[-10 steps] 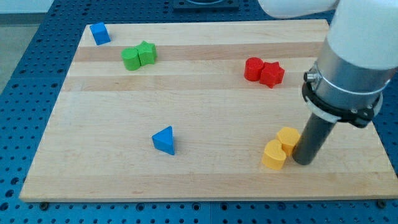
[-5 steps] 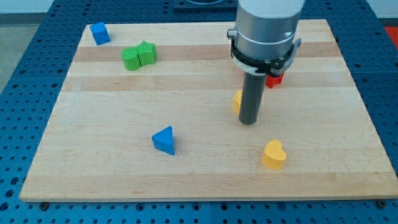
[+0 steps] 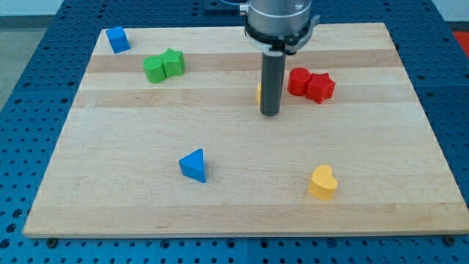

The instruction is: Place the yellow hexagon towards the top center of the board

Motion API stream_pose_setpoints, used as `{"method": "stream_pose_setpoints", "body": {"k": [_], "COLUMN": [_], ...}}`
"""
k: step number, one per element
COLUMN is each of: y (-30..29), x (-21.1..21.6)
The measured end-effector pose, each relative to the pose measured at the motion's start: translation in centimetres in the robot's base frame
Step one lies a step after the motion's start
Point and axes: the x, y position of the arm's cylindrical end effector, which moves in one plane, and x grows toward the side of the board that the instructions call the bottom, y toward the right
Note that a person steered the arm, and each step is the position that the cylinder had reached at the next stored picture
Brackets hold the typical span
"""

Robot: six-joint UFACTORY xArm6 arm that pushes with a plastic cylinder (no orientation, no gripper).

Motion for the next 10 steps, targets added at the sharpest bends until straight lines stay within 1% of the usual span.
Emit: {"method": "stream_pose_setpoints", "body": {"k": [2, 3, 4, 5, 6, 8, 10], "y": [1.5, 1.0, -1.2, -3.6, -4.8, -5.0, -9.8], "x": [-4.5, -6.9, -9.1, -10.4, -10.6, -14.1, -14.4]}}
